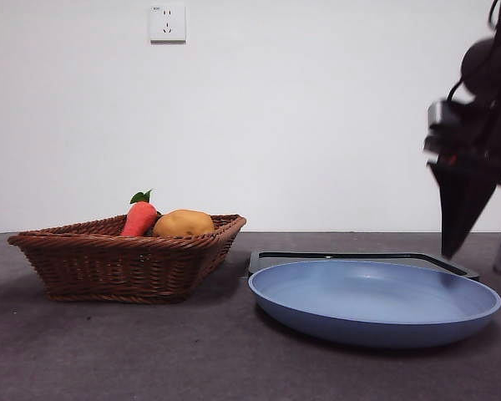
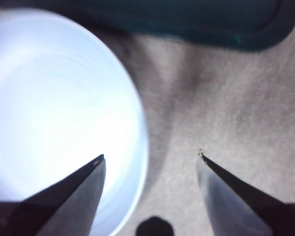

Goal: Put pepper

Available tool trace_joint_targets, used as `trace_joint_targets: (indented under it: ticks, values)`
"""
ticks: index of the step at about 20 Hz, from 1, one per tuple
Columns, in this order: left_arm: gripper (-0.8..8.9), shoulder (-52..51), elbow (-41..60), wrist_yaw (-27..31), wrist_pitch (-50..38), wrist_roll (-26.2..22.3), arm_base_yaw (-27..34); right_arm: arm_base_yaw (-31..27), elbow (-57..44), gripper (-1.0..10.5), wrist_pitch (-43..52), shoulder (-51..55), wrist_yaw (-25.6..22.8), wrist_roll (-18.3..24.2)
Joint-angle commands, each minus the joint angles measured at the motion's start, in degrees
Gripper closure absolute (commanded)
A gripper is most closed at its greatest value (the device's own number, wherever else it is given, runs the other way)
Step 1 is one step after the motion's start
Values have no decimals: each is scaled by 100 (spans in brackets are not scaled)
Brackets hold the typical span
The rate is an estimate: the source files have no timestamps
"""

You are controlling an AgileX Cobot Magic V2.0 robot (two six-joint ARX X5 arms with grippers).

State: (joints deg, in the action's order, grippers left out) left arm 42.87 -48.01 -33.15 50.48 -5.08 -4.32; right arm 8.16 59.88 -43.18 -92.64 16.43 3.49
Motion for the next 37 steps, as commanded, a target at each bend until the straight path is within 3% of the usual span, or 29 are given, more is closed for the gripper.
trace_joint_targets:
  ticks: [1, 5, 11, 14, 18, 22, 30, 37]
  values:
    - [425, 15, -79, -11, -70, -48, -22, 70, 83, 651, 125, -321, -15, 155]
    - [425, 15, -79, -9, -70, -48, -22, 214, 83, 690, 245, -623, -26, 153]
    - [426, 15, -79, 4, -72, -35, -22, 289, 83, 942, 348, -723, 22, 94]
    - [426, 17, -81, 46, -216, 149, -24, 267, 83, 941, 295, -673, 15, -101]
    - [426, 382, -278, 577, -264, 356, -260, 267, 83, 941, -15, -2, 15, -109]
    - [426, 1394, -874, 1237, -380, 407, -848, 216, 85, 941, -334, 1311, 11, -315]
    - [426, 4441, -2472, 2702, -822, 551, -1928, 192, 149, 941, -765, 3451, 13, -837]
    - [426, 6083, -2715, 2876, -1401, 688, -2081, 192, 149, 941, -997, 4192, 13, -951]
